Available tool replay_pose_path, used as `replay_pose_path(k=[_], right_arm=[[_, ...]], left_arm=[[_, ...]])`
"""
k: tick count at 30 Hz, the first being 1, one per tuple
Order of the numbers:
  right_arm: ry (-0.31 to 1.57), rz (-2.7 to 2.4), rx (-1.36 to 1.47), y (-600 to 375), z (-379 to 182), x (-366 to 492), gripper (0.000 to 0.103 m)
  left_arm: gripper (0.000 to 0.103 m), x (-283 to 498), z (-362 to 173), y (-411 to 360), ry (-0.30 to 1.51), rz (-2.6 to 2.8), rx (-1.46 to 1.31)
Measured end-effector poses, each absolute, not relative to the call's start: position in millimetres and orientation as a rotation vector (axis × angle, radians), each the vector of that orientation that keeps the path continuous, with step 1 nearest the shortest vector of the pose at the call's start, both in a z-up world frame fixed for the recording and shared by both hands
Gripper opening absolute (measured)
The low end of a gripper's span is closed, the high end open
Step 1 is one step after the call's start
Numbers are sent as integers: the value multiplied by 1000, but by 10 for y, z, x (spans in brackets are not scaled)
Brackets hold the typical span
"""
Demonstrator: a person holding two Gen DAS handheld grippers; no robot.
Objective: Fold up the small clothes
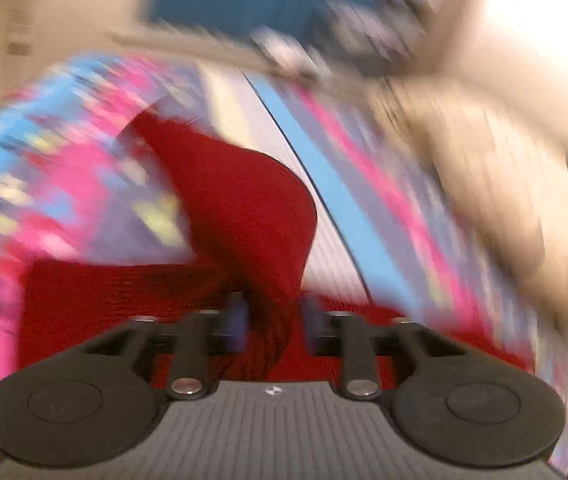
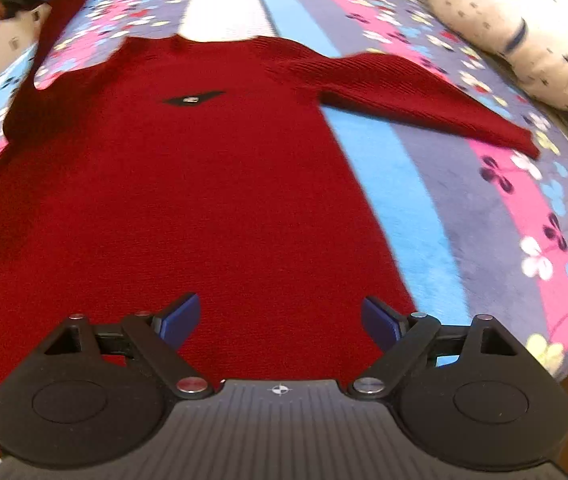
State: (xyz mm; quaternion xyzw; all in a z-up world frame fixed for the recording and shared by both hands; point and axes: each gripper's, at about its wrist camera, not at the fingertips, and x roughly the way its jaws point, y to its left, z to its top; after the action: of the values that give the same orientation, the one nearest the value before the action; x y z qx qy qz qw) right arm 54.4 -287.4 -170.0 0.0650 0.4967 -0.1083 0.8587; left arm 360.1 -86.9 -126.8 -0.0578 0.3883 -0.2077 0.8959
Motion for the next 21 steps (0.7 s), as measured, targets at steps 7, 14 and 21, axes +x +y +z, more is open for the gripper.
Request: replay_pose_path(k=[7,14,21], right_arm=[[995,-267,134,-3197,-1736,693,88],[871,-233,263,-3462,-1669,1282,88],[782,-190,565,-3786,-1816,2434,84]], left_arm=[[87,3247,-1893,-327,888,-319,-65],[89,3857,-1754,693,890,-13,-182],[101,4405,-1881,309,980,-58,-19]])
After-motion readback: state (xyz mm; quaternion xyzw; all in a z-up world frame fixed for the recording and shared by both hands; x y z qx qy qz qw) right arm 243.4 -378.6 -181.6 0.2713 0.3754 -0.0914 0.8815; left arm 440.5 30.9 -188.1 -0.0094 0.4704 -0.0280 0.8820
